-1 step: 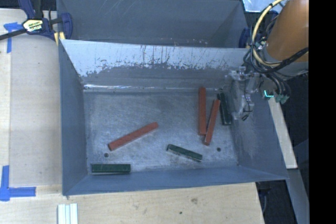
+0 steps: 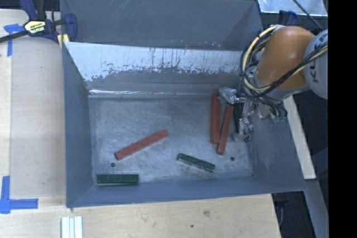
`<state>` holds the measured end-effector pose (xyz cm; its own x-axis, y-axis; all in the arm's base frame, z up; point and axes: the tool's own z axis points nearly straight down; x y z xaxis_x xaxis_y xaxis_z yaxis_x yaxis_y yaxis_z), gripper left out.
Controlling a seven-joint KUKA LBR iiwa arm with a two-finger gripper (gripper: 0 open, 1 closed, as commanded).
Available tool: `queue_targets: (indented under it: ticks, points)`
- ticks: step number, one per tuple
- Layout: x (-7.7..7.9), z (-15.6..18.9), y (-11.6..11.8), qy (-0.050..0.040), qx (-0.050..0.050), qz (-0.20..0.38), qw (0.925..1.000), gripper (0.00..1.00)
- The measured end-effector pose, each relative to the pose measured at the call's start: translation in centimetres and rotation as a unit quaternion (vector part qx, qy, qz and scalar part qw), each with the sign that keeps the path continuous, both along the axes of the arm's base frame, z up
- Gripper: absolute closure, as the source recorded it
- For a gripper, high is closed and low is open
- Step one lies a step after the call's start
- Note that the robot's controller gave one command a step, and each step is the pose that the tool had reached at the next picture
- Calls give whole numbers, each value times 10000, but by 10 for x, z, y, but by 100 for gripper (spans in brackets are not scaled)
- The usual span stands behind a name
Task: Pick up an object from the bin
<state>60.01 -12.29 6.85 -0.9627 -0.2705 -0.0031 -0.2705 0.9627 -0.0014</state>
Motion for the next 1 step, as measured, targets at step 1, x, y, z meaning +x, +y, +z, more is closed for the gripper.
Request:
queue_targets:
  ticks: [1]
  points:
    - [-25,6,51,2,-5,3426,9395,0]
